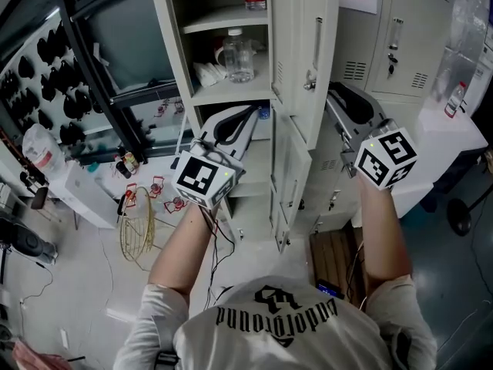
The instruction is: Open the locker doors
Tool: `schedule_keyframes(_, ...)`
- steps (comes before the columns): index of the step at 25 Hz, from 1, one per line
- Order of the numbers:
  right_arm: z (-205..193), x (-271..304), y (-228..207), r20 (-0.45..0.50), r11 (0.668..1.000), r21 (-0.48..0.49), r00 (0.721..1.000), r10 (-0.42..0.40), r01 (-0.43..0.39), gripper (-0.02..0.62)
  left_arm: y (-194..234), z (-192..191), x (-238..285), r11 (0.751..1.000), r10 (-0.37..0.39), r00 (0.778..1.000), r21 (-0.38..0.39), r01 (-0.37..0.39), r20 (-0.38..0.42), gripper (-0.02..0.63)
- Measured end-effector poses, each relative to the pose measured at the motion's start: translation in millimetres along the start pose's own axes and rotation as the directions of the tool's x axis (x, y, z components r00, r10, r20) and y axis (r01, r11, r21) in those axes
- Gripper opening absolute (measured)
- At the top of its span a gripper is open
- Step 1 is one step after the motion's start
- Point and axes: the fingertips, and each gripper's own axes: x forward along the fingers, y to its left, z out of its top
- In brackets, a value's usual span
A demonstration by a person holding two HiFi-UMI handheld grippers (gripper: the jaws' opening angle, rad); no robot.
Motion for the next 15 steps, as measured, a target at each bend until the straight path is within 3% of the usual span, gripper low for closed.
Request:
schedule_keyframes(11,-39.2,-41.7,25.8,-0.05,0.999,-0.031,0.998,-0.035,0.033,0.13,-29.4,-32.8,-26.9,0.999,-0.01,0.998,-0.039,0.008,-0.058,0.008)
schedule_keyframes(15,-64.5,-65.0,45.5,-0.069,0.998,-0.037,0.996,-0.05,0.048,0.117,-46.9,-47.4,-45.8,0.995,-0.003,0.995,-0.102,-0.008,-0.099,0.008)
